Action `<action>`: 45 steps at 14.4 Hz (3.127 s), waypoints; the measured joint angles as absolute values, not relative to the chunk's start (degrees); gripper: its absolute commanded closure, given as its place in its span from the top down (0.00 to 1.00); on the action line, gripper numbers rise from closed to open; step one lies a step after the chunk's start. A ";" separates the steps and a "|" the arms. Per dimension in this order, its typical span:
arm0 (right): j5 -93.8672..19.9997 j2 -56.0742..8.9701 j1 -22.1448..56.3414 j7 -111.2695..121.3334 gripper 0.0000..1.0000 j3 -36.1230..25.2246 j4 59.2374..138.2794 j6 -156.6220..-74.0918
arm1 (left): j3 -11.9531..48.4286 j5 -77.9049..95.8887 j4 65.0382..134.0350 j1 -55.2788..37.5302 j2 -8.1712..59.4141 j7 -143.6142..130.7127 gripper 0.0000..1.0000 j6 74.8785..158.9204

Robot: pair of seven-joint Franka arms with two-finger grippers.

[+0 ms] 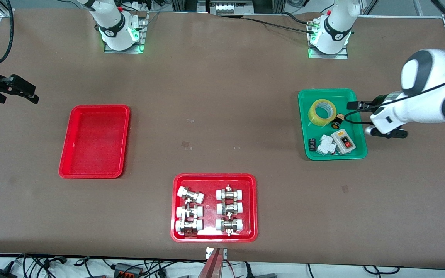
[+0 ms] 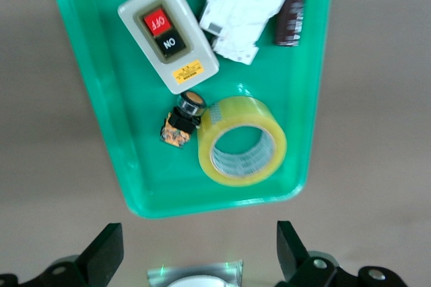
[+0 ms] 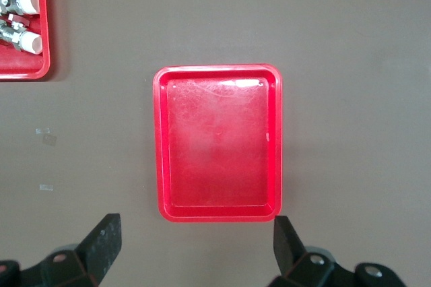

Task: Left arm passes tape to right arm into tray
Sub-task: 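Lower the left gripper and grasp the yellow tape roll's rim, then lift the tape roll with the left gripper toward the table middle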

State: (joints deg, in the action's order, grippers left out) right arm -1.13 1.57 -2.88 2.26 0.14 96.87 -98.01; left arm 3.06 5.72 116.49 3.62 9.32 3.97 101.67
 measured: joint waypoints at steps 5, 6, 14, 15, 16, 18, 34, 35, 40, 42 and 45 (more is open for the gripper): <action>-1.13 1.41 -2.88 2.26 1.00 0.14 96.90 -98.00 | 3.73 5.82 131.10 3.18 10.00 3.95 1.00 116.62; -1.13 1.40 -2.88 2.26 1.00 0.14 96.90 -98.00 | 3.93 5.83 132.21 3.16 10.53 3.90 1.00 118.25; -1.13 1.39 -2.88 2.26 1.00 0.14 96.91 -97.99 | 4.19 5.94 137.18 3.14 14.26 3.20 0.70 127.54; -1.13 1.39 -2.88 2.26 1.00 0.14 96.91 -97.98 | 4.44 5.95 137.17 3.14 14.26 2.59 0.62 127.54; -1.13 1.39 -2.88 2.26 1.00 0.14 96.91 -97.98 | 4.91 5.97 137.18 3.13 14.26 1.92 0.54 127.54; -1.13 1.39 -2.88 2.26 1.00 0.14 96.91 -97.98 | 5.86 5.98 137.17 3.04 14.26 -0.04 0.37 127.54; -1.13 1.38 -2.89 2.26 1.00 0.13 96.91 -97.98 | 7.19 6.01 126.74 2.90 13.49 -1.83 0.03 115.06; -1.13 1.38 -2.89 2.26 1.00 0.13 96.91 -97.98 | 7.57 6.04 122.68 2.73 13.38 -1.83 0.03 110.29; -1.13 1.38 -2.89 2.26 1.00 0.13 96.91 -97.98 | 12.03 10.92 102.58 -0.26 13.93 -10.50 0.00 91.33; -1.13 1.38 -2.89 2.26 1.00 0.13 96.91 -97.98 | 13.27 17.18 98.81 -2.08 14.46 -15.69 0.00 90.13; -1.13 1.38 -2.89 2.26 1.00 0.13 96.91 -97.98 | 13.73 27.12 93.52 -6.67 16.07 -24.03 0.00 89.99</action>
